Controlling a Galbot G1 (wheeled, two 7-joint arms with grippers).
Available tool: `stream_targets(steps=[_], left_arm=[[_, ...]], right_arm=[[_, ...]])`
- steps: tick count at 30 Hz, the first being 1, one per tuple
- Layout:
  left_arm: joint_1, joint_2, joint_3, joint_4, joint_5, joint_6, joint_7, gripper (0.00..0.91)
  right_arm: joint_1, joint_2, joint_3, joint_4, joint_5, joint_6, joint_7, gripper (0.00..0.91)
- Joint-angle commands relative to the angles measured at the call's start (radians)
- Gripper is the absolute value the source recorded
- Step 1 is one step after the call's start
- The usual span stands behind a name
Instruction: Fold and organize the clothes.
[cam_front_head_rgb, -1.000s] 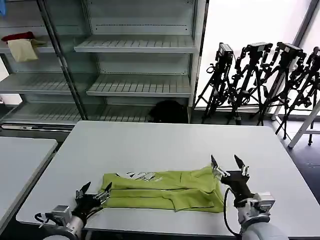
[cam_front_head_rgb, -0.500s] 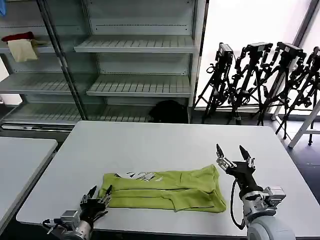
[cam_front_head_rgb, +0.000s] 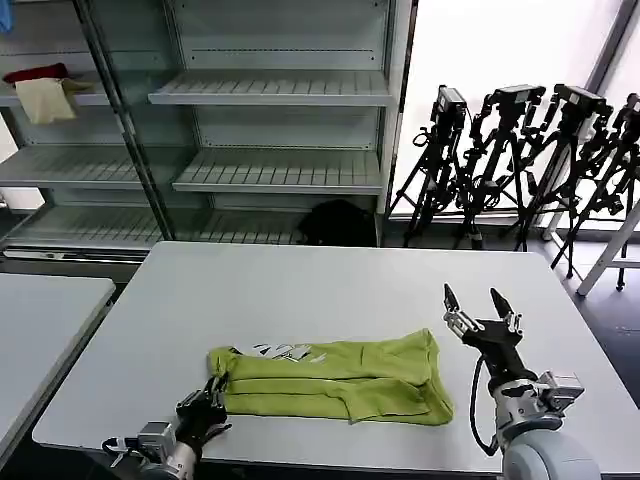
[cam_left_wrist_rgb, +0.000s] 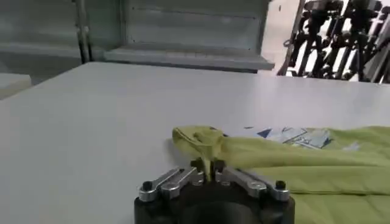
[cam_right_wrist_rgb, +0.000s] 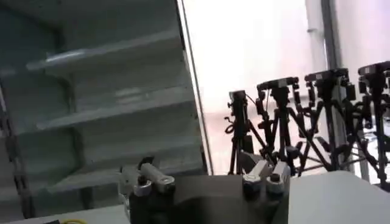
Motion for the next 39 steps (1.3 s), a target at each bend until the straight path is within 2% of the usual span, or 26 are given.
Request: stream_targets(steps=[1, 5, 8, 10, 15, 18, 20, 23, 28, 31, 33, 39], left_arm=[[-0.010, 0.022, -0.080, -0.023, 0.117, -0.079, 0.062, 0.000], [-0.032, 0.078, -0.282, -0.011, 0.194, -0.101, 0.165, 0.000], [-0.057, 0.160, -0.432, 0.051, 0.232, -0.132, 0.242, 0.000], [-0.059, 0.240, -0.503, 0.098, 0.241, -0.150, 0.277, 0.000], [-0.097, 0.383, -0.639, 0.178, 0.355, -0.200, 0.316, 0.000], [-0.125, 0.407, -0.664, 0.156, 0.381, -0.193, 0.328, 0.000], [-0.133, 0.395, -0.650, 0.114, 0.377, -0.173, 0.330, 0.000], [-0.128, 0.330, -0.582, 0.005, 0.344, -0.128, 0.316, 0.000], [-0.065, 0.134, -0.348, -0.127, 0.306, -0.093, 0.284, 0.000], [-0.034, 0.072, -0.192, -0.144, 0.337, -0.095, 0.268, 0.000], [-0.027, 0.045, -0.079, -0.144, 0.349, -0.094, 0.251, 0.000], [-0.054, 0.012, 0.139, -0.147, 0.333, -0.047, 0.180, 0.000]], right_arm=[[-0.003, -0.001, 0.011, -0.003, 0.007, 0.001, 0.003, 0.907], [-0.002, -0.005, 0.016, -0.008, 0.007, -0.001, 0.006, 0.907], [0.001, -0.007, 0.019, -0.015, 0.012, 0.001, 0.008, 0.907], [-0.001, -0.008, 0.020, -0.021, 0.013, 0.003, 0.006, 0.907], [-0.005, -0.006, 0.016, -0.045, 0.019, 0.010, 0.006, 0.907], [-0.006, -0.003, 0.014, -0.058, 0.018, 0.012, 0.007, 0.907], [-0.005, -0.002, 0.012, -0.068, 0.017, 0.012, 0.010, 0.907], [-0.007, -0.001, 0.014, -0.081, 0.015, 0.012, 0.015, 0.907], [-0.021, -0.007, 0.026, -0.092, 0.013, 0.011, 0.014, 0.907], [-0.026, -0.007, 0.029, -0.093, 0.010, 0.010, 0.016, 0.907], [-0.030, -0.005, 0.030, -0.094, 0.009, 0.011, 0.015, 0.907], [-0.038, -0.004, 0.029, -0.102, -0.002, 0.012, 0.015, 0.907]])
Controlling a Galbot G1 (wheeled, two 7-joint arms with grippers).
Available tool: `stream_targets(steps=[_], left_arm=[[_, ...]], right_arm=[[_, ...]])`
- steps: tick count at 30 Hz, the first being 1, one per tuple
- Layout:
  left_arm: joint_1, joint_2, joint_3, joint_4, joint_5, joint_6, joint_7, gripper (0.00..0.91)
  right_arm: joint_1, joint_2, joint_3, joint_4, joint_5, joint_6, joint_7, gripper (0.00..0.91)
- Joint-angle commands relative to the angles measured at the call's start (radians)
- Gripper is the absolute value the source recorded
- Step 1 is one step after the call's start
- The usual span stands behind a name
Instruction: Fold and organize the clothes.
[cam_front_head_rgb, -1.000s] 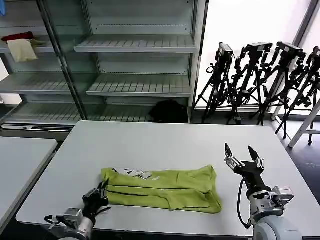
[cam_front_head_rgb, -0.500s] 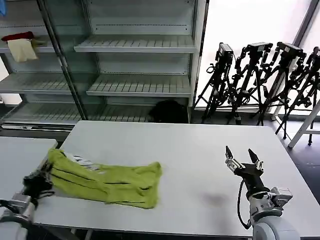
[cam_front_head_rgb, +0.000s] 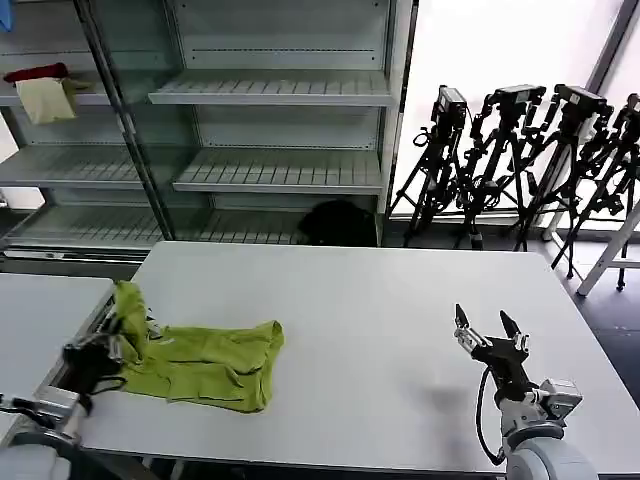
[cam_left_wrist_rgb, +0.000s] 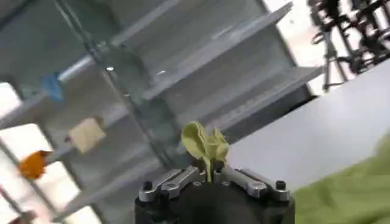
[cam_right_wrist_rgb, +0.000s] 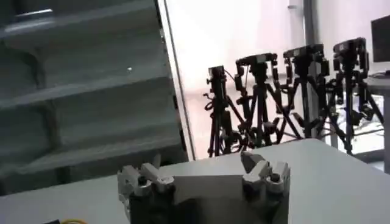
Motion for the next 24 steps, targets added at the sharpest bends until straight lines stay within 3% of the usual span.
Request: stream_targets(steps=[1, 7, 15, 16, 20, 21, 22, 24], left_arm=[[-0.008, -0.135, 0.464, -0.079, 0.012, 0.067, -0.089, 0.000], [-0.028, -0.165, 0.556, -0.049, 0.021, 0.111, -0.110, 0.000], [-0.040, -0.166, 0.552, 0.016, 0.038, 0.130, -0.120, 0.020], [-0.044, -0.167, 0.550, 0.026, 0.050, 0.130, -0.124, 0.181], [-0.060, -0.169, 0.537, 0.065, 0.072, 0.121, -0.123, 0.222], [-0.064, -0.169, 0.532, 0.073, 0.079, 0.120, -0.125, 0.413], [-0.065, -0.169, 0.530, 0.079, 0.078, 0.121, -0.127, 0.907], [-0.064, -0.169, 0.529, 0.094, 0.084, 0.118, -0.137, 0.907]], right_arm=[[-0.005, 0.000, 0.002, -0.011, -0.005, 0.002, 0.000, 0.907], [-0.010, 0.000, 0.004, -0.012, -0.006, 0.003, -0.001, 0.907], [-0.012, -0.002, 0.007, -0.002, -0.006, 0.004, -0.008, 0.907], [-0.013, -0.002, 0.005, 0.002, -0.006, 0.004, -0.009, 0.907], [-0.013, 0.002, -0.003, 0.019, -0.012, 0.002, -0.011, 0.907], [-0.012, 0.003, -0.007, 0.022, -0.018, 0.002, -0.011, 0.907], [-0.011, 0.004, -0.008, 0.023, -0.021, 0.002, -0.011, 0.907], [-0.011, 0.006, -0.013, 0.025, -0.029, 0.001, -0.011, 0.907]])
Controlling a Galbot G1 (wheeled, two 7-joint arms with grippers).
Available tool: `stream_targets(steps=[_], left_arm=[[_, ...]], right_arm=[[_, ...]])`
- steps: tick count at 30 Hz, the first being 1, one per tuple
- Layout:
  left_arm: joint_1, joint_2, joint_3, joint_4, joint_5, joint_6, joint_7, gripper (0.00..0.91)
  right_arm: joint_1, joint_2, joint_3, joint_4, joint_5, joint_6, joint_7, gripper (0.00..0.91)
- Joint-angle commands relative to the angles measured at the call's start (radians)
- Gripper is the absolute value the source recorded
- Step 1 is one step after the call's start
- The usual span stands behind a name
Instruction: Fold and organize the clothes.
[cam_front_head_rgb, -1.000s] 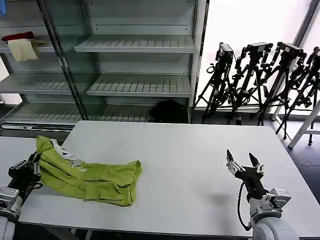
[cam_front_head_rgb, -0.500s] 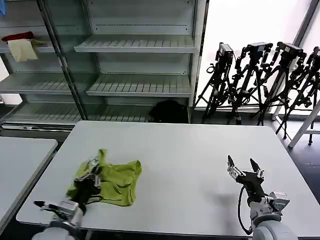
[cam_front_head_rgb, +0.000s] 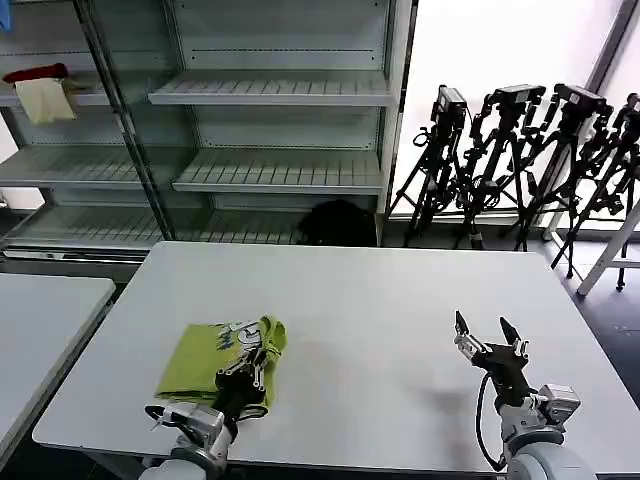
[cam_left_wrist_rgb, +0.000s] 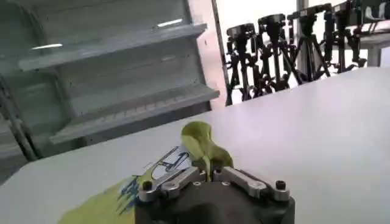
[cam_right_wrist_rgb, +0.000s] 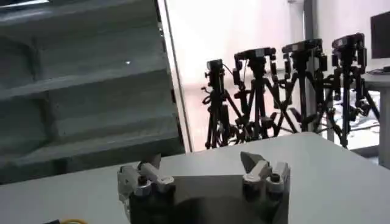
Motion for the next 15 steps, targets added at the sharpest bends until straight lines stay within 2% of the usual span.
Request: stream_targets(steps=[1, 7, 15], left_arm=[[-0.016, -0.021, 0.062, 0.079, 0.037, 0.012, -0.031, 0.907], [0.001, -0.023, 0.087, 0.084, 0.043, -0.001, -0.040, 0.907], [0.018, -0.054, 0.142, 0.062, 0.009, 0.024, -0.063, 0.907]], right_arm=[[0.001, 0.004, -0.008, 0.012, -0.016, -0.001, 0.000, 0.907], [-0.001, 0.005, -0.009, 0.013, -0.019, -0.001, 0.002, 0.907], [-0.006, 0.007, -0.010, 0.016, -0.023, -0.003, 0.008, 0.907]])
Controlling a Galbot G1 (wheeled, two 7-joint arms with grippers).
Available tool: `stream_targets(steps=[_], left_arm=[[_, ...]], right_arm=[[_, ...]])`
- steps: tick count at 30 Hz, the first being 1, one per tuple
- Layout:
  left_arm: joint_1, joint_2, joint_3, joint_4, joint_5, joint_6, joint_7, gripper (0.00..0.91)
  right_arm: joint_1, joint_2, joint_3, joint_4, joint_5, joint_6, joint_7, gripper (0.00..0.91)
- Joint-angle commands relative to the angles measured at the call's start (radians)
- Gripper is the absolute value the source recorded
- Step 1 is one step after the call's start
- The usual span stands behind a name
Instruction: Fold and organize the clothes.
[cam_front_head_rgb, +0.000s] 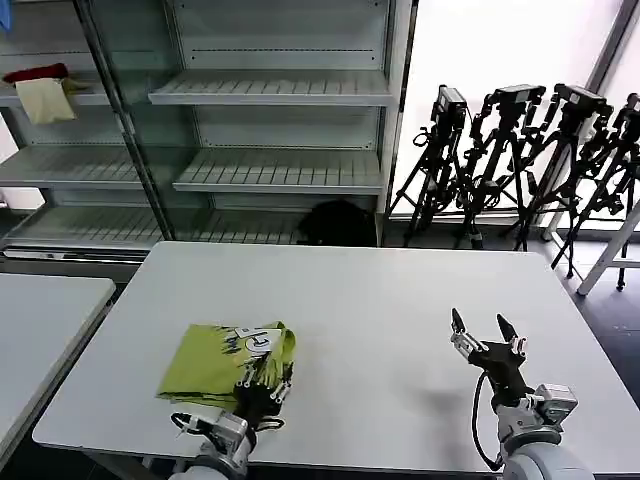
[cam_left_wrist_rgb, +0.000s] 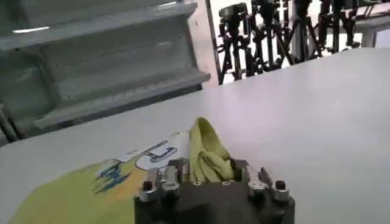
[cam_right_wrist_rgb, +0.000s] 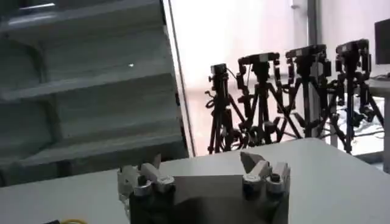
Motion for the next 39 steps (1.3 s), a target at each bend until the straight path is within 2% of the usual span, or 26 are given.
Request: stream_targets(steps=[1, 6, 11, 12, 13, 14, 15, 16, 17, 19, 21, 25, 39], left_arm=[[0.009, -0.033, 0.074, 0.003, -0.043, 0.032, -0.028, 0.907], [0.010, -0.043, 0.083, -0.002, -0.124, 0.045, -0.035, 0.907], [0.021, -0.023, -0.005, -0.098, -0.373, -0.057, -0.033, 0.907], [0.025, -0.015, -0.053, -0.125, -0.443, -0.062, -0.032, 0.907], [0.026, -0.001, -0.159, -0.162, -0.516, -0.067, -0.029, 0.907], [0.024, 0.004, -0.192, -0.170, -0.536, -0.070, -0.027, 0.907], [0.020, 0.020, -0.304, -0.173, -0.579, -0.069, -0.018, 0.907], [0.004, 0.027, -0.472, -0.153, -0.583, -0.051, 0.041, 0.907], [-0.003, 0.035, -0.547, -0.130, -0.579, -0.037, 0.075, 0.907], [-0.002, 0.118, -0.680, -0.039, -0.593, -0.034, 0.090, 0.907], [-0.002, 0.159, -0.733, 0.004, -0.561, -0.025, 0.125, 0.907], [0.010, 0.220, -0.728, 0.107, -0.540, 0.012, 0.157, 0.907], [-0.024, 0.153, -0.582, 0.168, -0.582, 0.070, 0.146, 0.897]], right_arm=[[-0.002, 0.001, -0.002, 0.002, -0.005, -0.001, 0.002, 0.907], [-0.002, 0.002, -0.002, 0.002, -0.005, -0.001, 0.007, 0.907], [-0.003, 0.000, 0.000, -0.002, -0.004, -0.002, 0.011, 0.907], [-0.004, 0.000, 0.001, -0.001, -0.004, -0.002, 0.011, 0.907], [-0.005, -0.001, 0.001, 0.003, -0.003, -0.003, 0.010, 0.907], [-0.005, -0.001, 0.002, 0.005, -0.002, -0.003, 0.010, 0.907], [-0.005, -0.002, 0.000, 0.007, -0.002, -0.004, 0.010, 0.907], [-0.003, -0.002, -0.002, 0.010, -0.002, -0.005, 0.009, 0.907], [-0.002, -0.002, -0.004, 0.010, -0.003, -0.005, 0.010, 0.907], [0.003, -0.002, -0.010, 0.001, -0.003, -0.004, 0.010, 0.907], [0.008, 0.001, -0.016, -0.007, -0.005, -0.004, 0.011, 0.907], [0.022, 0.003, -0.029, -0.027, -0.011, -0.004, 0.012, 0.907], [0.008, 0.007, -0.033, -0.022, -0.023, -0.004, 0.010, 0.907]])
